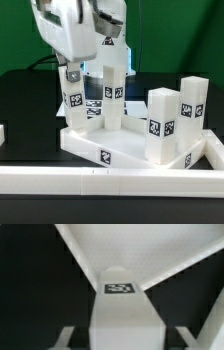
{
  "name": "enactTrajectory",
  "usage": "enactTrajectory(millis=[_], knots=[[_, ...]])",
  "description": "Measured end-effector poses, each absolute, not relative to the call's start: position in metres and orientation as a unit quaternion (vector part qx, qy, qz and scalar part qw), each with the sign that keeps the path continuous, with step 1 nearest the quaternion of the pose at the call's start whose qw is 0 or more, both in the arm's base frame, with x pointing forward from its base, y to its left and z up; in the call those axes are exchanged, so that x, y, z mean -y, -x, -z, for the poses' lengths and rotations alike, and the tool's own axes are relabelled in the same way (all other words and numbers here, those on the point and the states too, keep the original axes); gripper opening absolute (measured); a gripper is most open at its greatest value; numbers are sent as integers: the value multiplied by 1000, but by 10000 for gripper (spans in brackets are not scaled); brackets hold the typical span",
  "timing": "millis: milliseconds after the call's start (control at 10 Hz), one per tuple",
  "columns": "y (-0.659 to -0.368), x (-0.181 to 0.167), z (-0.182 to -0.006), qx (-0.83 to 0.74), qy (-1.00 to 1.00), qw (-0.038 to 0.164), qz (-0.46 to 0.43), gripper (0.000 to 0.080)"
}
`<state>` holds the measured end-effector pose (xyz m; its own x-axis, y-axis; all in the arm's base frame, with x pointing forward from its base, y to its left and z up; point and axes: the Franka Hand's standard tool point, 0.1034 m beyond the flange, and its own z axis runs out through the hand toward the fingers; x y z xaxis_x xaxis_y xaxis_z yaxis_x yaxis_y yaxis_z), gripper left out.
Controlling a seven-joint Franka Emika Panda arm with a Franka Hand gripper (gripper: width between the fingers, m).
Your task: Assemble desk
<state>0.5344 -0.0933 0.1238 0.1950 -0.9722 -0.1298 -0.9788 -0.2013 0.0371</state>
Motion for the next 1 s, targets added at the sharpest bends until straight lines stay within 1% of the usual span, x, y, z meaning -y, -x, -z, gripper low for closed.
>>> enactTrajectory(millis=[500,800,900,1000], knots=[[-535,92,-123,-738,672,18,-64,291],[-535,91,-123,-723,687,19,-64,313],[-535,91,-123,-719,692,16,-67,487],[-534,88,-123,-696,713,5,-81,613]])
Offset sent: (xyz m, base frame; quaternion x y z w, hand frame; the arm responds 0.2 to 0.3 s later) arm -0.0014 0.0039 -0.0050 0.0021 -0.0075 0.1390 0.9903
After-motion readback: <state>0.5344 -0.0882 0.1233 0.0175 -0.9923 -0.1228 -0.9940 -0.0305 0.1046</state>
